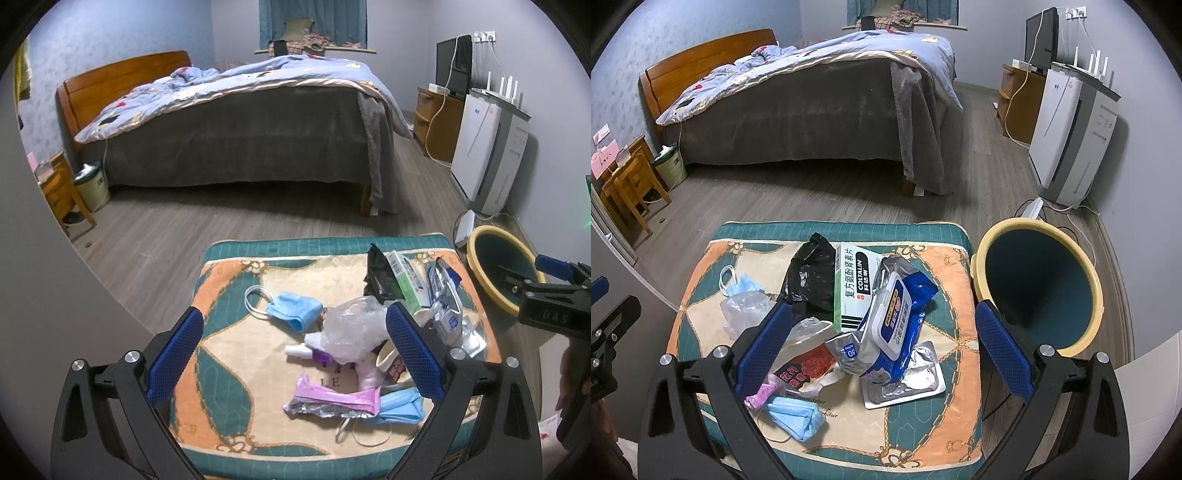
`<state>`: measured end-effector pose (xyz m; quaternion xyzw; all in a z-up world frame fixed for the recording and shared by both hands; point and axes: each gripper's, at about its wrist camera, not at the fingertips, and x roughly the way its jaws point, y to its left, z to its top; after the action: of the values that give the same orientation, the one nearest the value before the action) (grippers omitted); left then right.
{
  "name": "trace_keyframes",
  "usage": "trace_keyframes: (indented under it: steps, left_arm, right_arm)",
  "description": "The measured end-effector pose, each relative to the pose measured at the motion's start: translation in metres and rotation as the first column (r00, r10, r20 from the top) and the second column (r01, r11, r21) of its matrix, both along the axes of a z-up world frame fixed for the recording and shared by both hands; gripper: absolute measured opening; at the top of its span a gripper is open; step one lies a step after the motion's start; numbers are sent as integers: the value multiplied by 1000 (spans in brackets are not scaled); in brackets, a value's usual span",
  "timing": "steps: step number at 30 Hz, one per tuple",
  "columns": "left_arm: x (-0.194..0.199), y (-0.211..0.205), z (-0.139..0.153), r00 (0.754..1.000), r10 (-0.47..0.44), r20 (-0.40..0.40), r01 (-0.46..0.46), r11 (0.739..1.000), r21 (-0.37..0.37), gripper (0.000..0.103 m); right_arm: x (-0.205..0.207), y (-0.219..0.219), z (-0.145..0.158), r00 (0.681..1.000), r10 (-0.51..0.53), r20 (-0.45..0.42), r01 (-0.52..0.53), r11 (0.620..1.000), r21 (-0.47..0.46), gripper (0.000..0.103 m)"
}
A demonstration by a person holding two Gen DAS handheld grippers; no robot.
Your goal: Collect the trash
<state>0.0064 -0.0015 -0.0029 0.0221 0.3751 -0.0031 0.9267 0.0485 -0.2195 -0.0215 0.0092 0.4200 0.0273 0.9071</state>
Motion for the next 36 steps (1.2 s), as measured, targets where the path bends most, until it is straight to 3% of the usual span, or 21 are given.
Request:
trace_keyframes:
  steps: [30,36]
  left_arm:
    - [-7,-1,-13,1000,-4,2,4,1000,2,98]
    - [-8,3,-12,1000,9,17,-9,1000,-17,98]
  right_arm:
    - [0,-2,-3,1000,-3,-12,3,1000,0,97]
    - [4,-4,-1,998,-56,-17,56,998,-5,97]
